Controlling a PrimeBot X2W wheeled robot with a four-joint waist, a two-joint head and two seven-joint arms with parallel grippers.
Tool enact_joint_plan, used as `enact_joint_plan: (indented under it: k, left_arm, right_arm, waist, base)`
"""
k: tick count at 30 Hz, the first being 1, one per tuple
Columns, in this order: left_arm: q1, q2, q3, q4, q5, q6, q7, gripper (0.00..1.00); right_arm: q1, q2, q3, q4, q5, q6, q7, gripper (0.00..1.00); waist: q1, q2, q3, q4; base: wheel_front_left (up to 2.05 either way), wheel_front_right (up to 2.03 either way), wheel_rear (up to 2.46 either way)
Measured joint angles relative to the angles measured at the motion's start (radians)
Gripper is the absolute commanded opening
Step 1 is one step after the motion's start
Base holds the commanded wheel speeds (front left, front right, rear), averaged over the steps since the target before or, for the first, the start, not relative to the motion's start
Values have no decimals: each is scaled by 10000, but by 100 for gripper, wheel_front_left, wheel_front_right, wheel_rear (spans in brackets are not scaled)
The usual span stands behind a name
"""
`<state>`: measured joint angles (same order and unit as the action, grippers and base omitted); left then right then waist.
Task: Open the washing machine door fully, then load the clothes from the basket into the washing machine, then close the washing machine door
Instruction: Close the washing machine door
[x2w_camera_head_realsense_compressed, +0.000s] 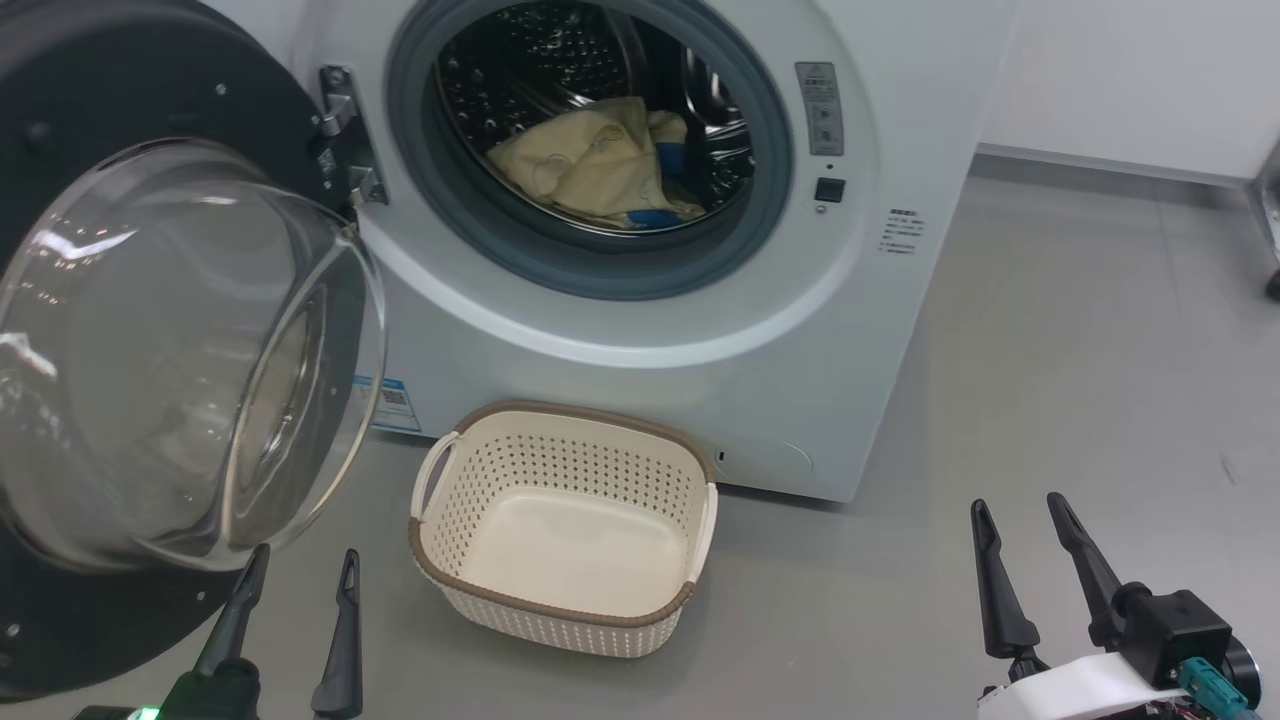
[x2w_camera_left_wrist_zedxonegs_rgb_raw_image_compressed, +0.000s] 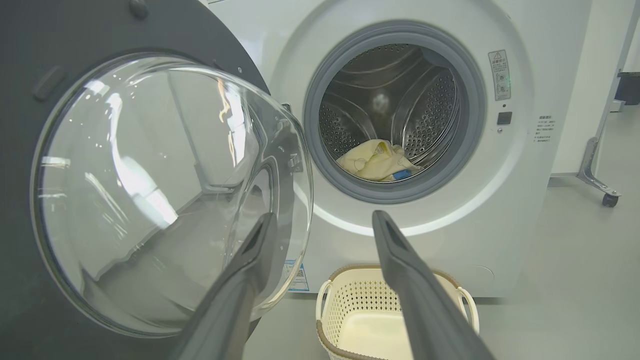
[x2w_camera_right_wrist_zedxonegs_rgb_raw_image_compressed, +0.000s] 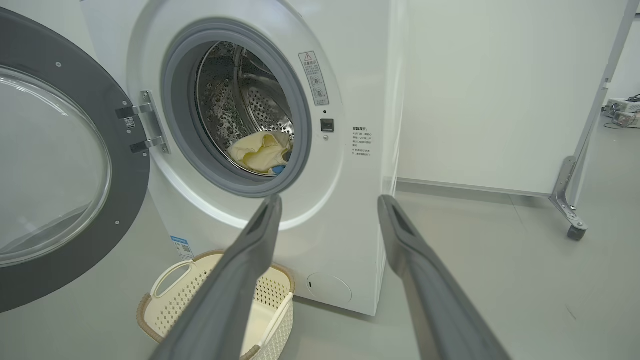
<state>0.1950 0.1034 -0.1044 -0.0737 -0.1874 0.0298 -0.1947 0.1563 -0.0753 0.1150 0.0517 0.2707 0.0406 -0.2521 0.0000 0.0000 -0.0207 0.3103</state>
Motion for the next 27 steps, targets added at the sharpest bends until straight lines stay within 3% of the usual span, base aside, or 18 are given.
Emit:
enact_joint_plan:
  k: [15,27]
  left_arm:
    - [2,-13,222,-15,-48,107,-2,100]
    - [23,-31,345,-48,-77,178,-15,100]
  right_arm:
    - [-34,-33,291,-8,-2,23,4,100]
    - [-66,-8,454,157,-2,109,17,100]
  waist:
    - [0,0,61,1870]
    - [0,0,82,2095]
  base:
    - [0,0,0]
    - [0,0,0]
